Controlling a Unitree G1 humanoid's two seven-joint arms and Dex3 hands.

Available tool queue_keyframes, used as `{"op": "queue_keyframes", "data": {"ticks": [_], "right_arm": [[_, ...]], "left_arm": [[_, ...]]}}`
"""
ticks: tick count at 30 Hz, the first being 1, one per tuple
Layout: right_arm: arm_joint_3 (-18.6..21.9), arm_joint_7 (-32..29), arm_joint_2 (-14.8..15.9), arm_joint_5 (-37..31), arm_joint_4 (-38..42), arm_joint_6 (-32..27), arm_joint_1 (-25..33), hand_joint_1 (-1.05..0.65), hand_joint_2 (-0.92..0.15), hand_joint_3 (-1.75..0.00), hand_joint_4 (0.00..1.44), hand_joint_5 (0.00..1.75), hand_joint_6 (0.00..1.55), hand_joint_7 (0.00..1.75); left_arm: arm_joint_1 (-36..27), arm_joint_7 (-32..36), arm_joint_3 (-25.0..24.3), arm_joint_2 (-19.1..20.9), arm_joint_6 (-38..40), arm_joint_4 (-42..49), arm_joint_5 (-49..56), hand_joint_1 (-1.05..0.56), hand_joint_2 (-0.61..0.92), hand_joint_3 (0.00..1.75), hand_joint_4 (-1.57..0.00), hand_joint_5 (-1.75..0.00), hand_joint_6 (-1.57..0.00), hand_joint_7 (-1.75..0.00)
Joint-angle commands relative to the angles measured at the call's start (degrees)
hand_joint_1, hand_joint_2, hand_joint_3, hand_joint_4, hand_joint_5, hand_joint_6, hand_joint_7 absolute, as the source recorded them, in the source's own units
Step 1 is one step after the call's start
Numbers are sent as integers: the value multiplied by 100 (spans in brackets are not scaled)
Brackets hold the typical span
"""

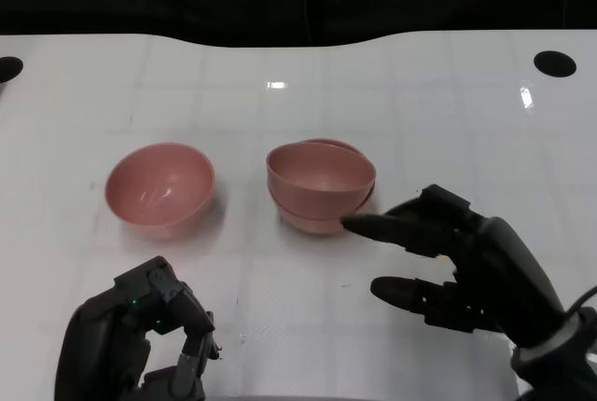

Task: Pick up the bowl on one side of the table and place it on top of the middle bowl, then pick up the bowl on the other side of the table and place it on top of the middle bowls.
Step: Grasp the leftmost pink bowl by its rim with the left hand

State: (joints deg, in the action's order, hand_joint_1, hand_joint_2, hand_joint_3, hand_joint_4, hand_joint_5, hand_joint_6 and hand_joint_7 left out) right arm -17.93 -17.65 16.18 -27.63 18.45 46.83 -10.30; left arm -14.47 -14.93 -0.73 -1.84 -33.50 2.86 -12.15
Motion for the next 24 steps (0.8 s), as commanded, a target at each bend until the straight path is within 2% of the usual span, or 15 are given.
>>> {"op": "queue_keyframes", "data": {"ticks": [1, 4, 7, 10, 12, 14, 17, 18, 19, 20, 21, 24], "right_arm": [[218, 285, 86, 538, -283, 182, 432, -23, -92, -22, 50, 119, 73, 54], [310, 617, 18, 1029, -511, 141, 776, -19, -89, -28, 62, 124, 83, 65], [378, 950, -27, 1481, -709, 82, 1083, -17, -74, -59, 73, 130, 89, 76], [412, 1348, -32, 2023, -905, 35, 1352, -13, -68, -72, 77, 136, 91, 80], [475, 1544, -62, 2221, -1068, -75, 1508, -12, -59, -90, 81, 141, 91, 90], [502, 1787, -63, 2507, -1268, -235, 1726, -12, -58, -97, 84, 144, 92, 94], [531, 2105, -78, 2815, -1448, -413, 1929, -13, -56, -109, 91, 155, 89, 107], [525, 2230, -100, 2946, -1415, -458, 1939, -13, -56, -110, 92, 156, 89, 108], [528, 2338, -125, 3050, -1384, -497, 1942, -14, -50, -119, 92, 165, 87, 121], [535, 2449, -145, 3155, -1357, -563, 1943, -15, -47, -123, 91, 169, 85, 127], [554, 2537, -164, 3216, -1331, -615, 1940, -17, -44, -128, 91, 172, 83, 137], [618, 2795, -210, 3365, -1275, -710, 1903, -19, -41, -130, 90, 174, 79, 150]], "left_arm": [[11, -3, -66, 110, 66, -120, -27, -10, 44, 123, -87, -155, -86, -133], [70, 11, -98, 164, -37, -101, 85, -10, 43, 124, -86, -154, -85, -132], [99, 61, -130, 199, -119, -136, 224, -13, 46, 117, -83, -152, -83, -130], [80, 79, -155, 236, -15, -307, 259, -15, 51, 108, -82, -149, -82, -126], [58, 63, -163, 271, 95, -430, 223, -13, 52, 104, -78, -145, -80, -118], [42, 43, -193, 369, 207, -613, 232, -13, 51, 102, -75, -142, -78, -111], [7, 142, -251, 471, 374, -861, 441, -14, 52, 92, -71, -125, -79, -90], [1, 171, -270, 532, 500, -999, 528, -14, 52, 90, -71, -123, -80, -87], [-3, 188, -285, 582, 610, -1112, 588, -18, 58, 73, -70, -113, -80, -77], [0, 213, -304, 645, 717, -1229, 692, -19, 63, 62, -70, -108, -81, -71], [3, 245, -329, 714, 819, -1347, 826, -20, 69, 48, -69, -98, -82, -57], [69, 387, -443, 945, 1003, -1615, 1422, -24, 81, 21, -68, -85, -84, -24]]}}
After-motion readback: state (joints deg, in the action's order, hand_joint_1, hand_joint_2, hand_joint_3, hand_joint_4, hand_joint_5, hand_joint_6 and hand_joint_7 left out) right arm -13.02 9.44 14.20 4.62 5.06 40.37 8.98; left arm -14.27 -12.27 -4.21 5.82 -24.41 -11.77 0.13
